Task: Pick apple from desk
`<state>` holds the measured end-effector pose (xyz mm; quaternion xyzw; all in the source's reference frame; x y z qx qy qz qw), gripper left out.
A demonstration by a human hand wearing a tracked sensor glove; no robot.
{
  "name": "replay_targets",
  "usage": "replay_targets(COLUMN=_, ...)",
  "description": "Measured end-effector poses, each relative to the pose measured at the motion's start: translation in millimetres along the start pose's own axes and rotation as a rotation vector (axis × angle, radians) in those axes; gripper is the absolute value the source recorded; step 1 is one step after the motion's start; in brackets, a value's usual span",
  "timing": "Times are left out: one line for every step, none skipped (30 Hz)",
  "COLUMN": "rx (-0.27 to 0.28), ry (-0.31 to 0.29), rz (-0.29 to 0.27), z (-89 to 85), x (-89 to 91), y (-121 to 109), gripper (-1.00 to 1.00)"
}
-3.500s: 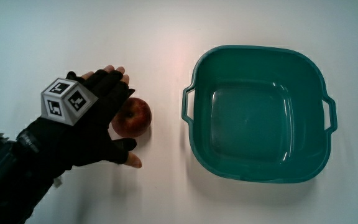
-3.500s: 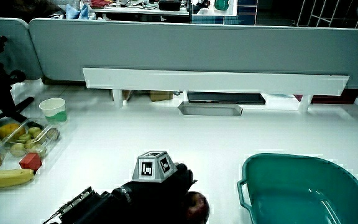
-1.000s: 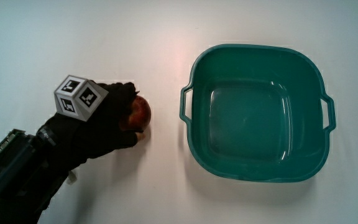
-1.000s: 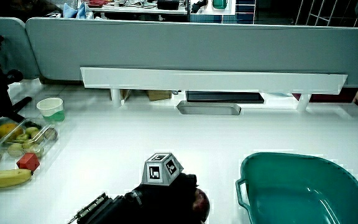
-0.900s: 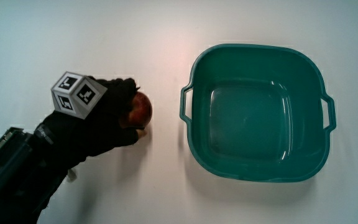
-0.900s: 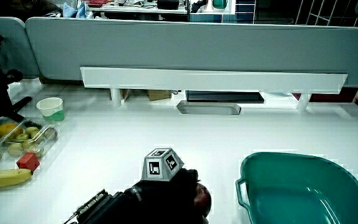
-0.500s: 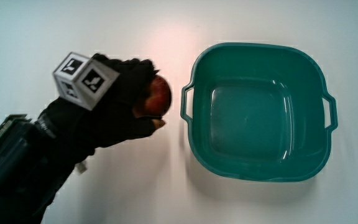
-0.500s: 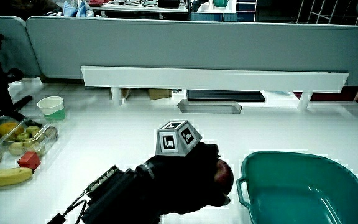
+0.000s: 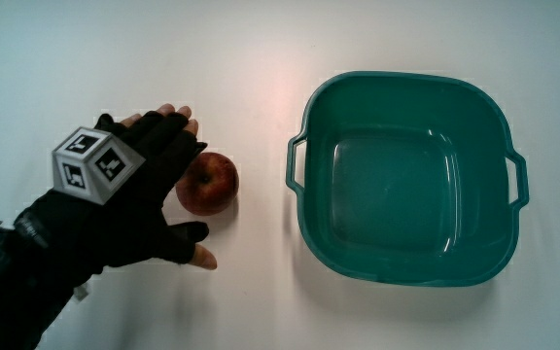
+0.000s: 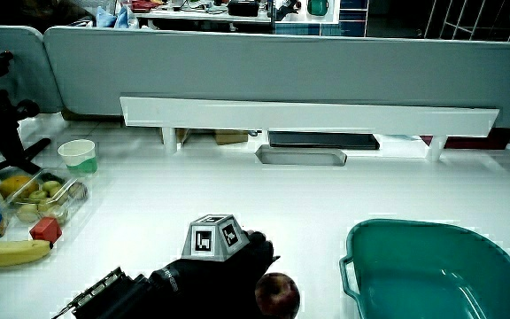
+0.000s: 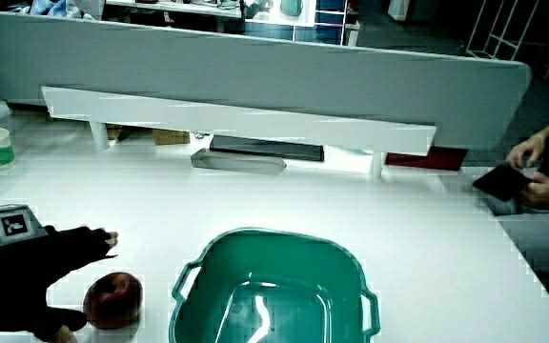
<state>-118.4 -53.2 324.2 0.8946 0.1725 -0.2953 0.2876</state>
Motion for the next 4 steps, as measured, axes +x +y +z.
replay_targets(rx=-0.015, ry=0.021, rz=0.019, z=1.8, x=6.1, y=0.4, gripper=1.0)
replay_targets(rx=-0.027, ry=-0.034, rz=0.024, z=0.0, x=7.4, y=2.9, gripper=1.0)
replay_targets(rx=-0.02, ry=-0.027, rz=0.009, z=1.2, x=13.1, y=4.4, gripper=1.0)
replay_targets(rx=-0.015, ry=-0.033, rz=-0.005, z=1.0, x=17.0, y=6.2, gripper=1.0)
